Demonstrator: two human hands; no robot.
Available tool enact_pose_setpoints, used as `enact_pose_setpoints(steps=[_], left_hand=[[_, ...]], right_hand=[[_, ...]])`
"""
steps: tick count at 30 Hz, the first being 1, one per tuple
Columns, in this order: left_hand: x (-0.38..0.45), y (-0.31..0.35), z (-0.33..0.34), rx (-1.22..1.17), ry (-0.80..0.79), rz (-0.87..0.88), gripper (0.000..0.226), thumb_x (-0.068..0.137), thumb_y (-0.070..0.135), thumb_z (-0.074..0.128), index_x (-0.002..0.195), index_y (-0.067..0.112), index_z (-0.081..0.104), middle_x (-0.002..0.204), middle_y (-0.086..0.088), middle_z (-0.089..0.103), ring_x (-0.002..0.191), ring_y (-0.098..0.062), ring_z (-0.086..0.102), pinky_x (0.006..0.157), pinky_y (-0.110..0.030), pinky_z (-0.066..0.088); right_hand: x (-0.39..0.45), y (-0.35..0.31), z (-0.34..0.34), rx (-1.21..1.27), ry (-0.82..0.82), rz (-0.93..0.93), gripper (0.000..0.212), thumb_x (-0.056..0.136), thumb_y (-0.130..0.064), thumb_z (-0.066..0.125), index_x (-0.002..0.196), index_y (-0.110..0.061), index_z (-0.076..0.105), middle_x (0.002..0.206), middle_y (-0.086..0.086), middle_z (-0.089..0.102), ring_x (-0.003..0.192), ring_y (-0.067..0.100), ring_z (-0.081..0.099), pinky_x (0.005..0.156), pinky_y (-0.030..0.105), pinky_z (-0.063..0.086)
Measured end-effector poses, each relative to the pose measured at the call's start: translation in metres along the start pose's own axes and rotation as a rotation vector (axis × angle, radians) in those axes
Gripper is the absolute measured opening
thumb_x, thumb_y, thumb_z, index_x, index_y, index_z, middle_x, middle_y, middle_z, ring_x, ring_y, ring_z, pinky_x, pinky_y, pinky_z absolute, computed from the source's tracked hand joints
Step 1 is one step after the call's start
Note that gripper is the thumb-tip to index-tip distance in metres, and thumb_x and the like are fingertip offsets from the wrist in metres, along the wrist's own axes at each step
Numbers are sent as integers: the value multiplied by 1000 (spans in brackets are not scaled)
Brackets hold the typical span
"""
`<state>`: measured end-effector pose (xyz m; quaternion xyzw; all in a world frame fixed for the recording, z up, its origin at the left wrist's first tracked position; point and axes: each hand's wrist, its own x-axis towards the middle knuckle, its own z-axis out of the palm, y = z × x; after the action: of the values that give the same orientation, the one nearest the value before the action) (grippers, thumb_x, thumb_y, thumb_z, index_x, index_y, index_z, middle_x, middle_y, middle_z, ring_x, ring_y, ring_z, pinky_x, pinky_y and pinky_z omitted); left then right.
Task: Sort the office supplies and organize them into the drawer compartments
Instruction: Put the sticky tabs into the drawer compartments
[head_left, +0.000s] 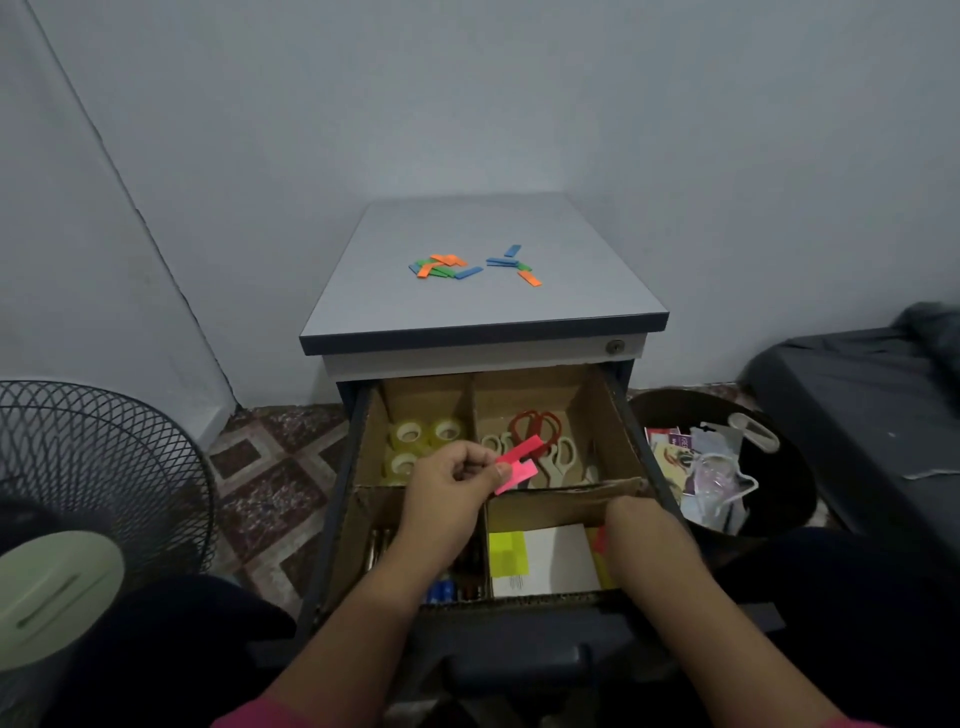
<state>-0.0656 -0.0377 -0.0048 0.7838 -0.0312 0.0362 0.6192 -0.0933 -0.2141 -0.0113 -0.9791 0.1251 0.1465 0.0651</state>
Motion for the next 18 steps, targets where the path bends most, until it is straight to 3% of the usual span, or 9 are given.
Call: enact_pose_setpoints(steps=[4, 10, 13, 15, 18], left_hand=[[1, -1, 1, -15, -11, -2, 7, 83, 6, 70, 78, 11, 69, 80, -5, 68, 72, -7, 58, 63, -11, 47], [2, 0, 1, -17, -26, -9, 6, 83, 7, 70, 80, 11, 68, 81, -2, 67, 71, -4, 58, 61, -8, 45], [2, 0, 1, -1, -41, -3, 6, 83, 7, 71, 79, 12, 69, 77, 0, 65, 68, -2, 55, 60, -7, 43], [0, 0, 1, 74, -68, 26, 13, 82, 8, 71, 75, 19, 68, 72, 5, 60, 63, 3, 50, 57, -7, 41], [-7, 5, 8, 241, -238, 93, 18, 84, 11, 69, 73, 25, 66, 72, 13, 56, 59, 10, 49, 55, -8, 39]], right_hand=[[-5, 1, -1, -7, 54, -25, 23, 98, -15, 43, 110, -11, 62, 112, 4, 64, 106, 21, 62, 81, 28, 48], [-2, 1, -7, 2, 2, 7, 21, 92, -12, 49, 107, -13, 64, 103, 5, 64, 98, 23, 63, 78, 32, 51], [2, 3, -16, 0, -62, 54, 19, 91, -12, 52, 107, -10, 62, 82, 3, 54, 90, 21, 61, 77, 30, 50], [4, 7, -26, 32, -56, 66, 11, 91, -11, 52, 95, -9, 62, 72, 1, 48, 79, 19, 56, 68, 27, 47], [7, 19, -37, 199, -47, 62, 15, 92, -13, 53, 92, -5, 65, 84, 7, 66, 80, 22, 65, 65, 30, 53]])
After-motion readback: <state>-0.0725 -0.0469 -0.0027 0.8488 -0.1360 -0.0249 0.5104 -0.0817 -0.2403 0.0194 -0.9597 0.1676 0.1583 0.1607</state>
